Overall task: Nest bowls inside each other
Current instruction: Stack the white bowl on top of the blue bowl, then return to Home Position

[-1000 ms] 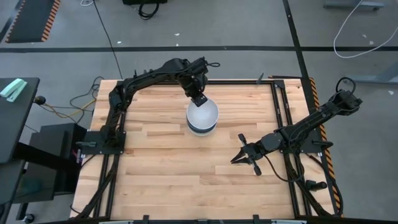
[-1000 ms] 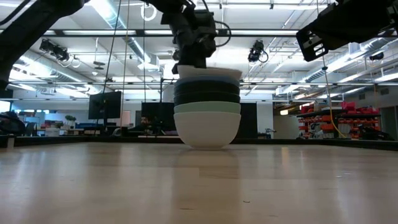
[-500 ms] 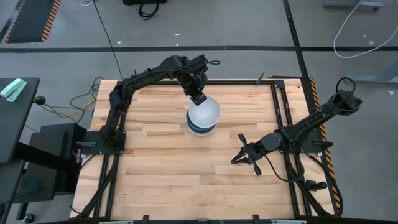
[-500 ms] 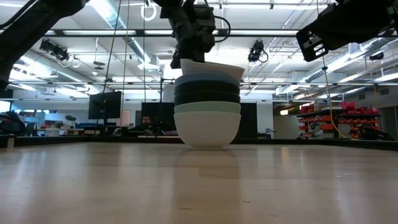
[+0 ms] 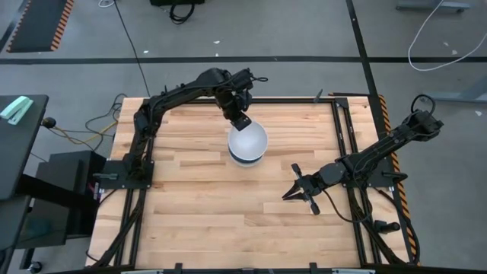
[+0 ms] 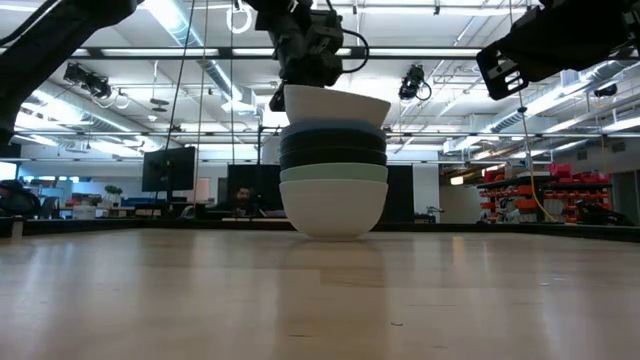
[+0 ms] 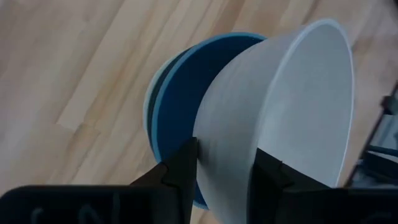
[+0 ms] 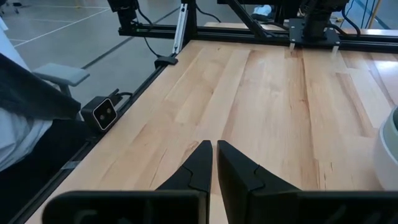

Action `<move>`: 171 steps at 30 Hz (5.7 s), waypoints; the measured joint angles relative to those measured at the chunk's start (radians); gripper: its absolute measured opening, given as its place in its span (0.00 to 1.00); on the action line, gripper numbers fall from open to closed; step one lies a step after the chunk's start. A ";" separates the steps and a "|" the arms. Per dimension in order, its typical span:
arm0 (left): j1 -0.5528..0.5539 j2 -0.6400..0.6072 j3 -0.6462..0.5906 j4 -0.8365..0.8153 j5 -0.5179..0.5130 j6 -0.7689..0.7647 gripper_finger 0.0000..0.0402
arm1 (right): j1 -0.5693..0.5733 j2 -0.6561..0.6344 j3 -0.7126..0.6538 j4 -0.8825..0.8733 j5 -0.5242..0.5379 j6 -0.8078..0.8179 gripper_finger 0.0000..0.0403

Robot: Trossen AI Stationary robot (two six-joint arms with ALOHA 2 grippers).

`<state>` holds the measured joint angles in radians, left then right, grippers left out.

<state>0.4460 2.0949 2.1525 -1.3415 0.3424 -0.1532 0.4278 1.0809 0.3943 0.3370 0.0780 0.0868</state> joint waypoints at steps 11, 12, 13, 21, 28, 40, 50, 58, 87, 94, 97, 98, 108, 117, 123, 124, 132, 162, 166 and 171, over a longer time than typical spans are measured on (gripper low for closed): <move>0.001 0.000 0.000 0.009 0.032 -0.043 0.35 | 0.000 0.000 0.000 0.000 0.000 0.000 0.08; 0.001 0.000 0.000 0.009 0.032 -0.043 0.36 | 0.000 0.000 0.000 0.000 0.000 0.000 0.08; 0.001 0.000 0.000 0.010 0.032 -0.044 0.37 | 0.000 0.000 0.000 0.000 0.000 0.000 0.08; 0.010 0.000 0.000 0.011 0.051 -0.037 0.40 | 0.000 0.000 0.000 0.000 0.000 0.000 0.08; 0.044 0.000 0.000 0.015 0.050 -0.042 0.38 | 0.000 0.000 0.000 0.000 0.000 0.000 0.08; 0.079 0.000 0.027 0.039 0.047 -0.025 0.35 | 0.000 0.000 -0.026 0.002 0.000 -0.001 0.08; 0.014 0.000 0.049 0.029 0.113 -0.018 0.18 | 0.000 0.000 -0.026 0.005 0.000 -0.003 0.08; -0.024 0.000 0.049 0.029 0.048 0.000 0.10 | 0.000 0.000 -0.026 0.008 0.000 0.000 0.08; 0.022 0.112 0.049 0.005 -0.008 -0.019 0.02 | 0.001 0.000 -0.027 0.009 0.000 0.015 0.08; 0.022 0.078 0.050 0.001 0.020 0.007 0.08 | 0.001 0.000 -0.027 0.009 0.000 0.015 0.08; 0.020 0.053 0.050 0.004 0.017 0.039 0.10 | 0.001 0.000 -0.027 0.013 0.000 -0.003 0.08; 0.020 0.042 0.050 0.009 0.015 0.047 0.10 | 0.000 0.000 -0.027 0.014 0.000 -0.012 0.08; -0.016 -0.040 0.050 0.033 0.002 0.092 0.05 | 0.000 0.000 -0.027 0.024 0.000 -0.011 0.08; -0.071 -0.136 0.050 0.089 -0.010 0.165 0.06 | 0.000 0.000 0.005 0.024 0.000 0.007 0.08; -0.093 -0.191 0.050 0.120 -0.032 0.210 0.09 | 0.000 -0.005 0.062 0.008 0.000 -0.008 0.08; -0.092 -0.199 0.050 0.106 -0.033 0.204 0.09 | 0.000 -0.010 0.077 -0.009 0.000 -0.008 0.08; -0.128 -0.271 0.050 0.070 -0.041 0.219 0.06 | 0.020 -0.042 0.276 -0.372 0.000 0.179 0.08; -0.241 -0.334 -0.205 0.483 0.362 0.402 0.07 | 0.232 -0.631 0.041 -0.167 -0.134 0.068 0.08; -0.228 -0.334 -0.323 0.619 0.485 0.402 0.09 | 0.232 -0.628 -0.005 -0.051 -0.212 0.054 0.08; -0.222 -0.335 -0.460 0.856 0.708 0.399 0.08 | 0.232 -0.623 -0.092 0.155 -0.342 0.019 0.08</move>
<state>0.2240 1.7599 1.6920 -0.4852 1.0509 0.2458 0.6601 0.4580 0.3024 0.4923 -0.2636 0.1055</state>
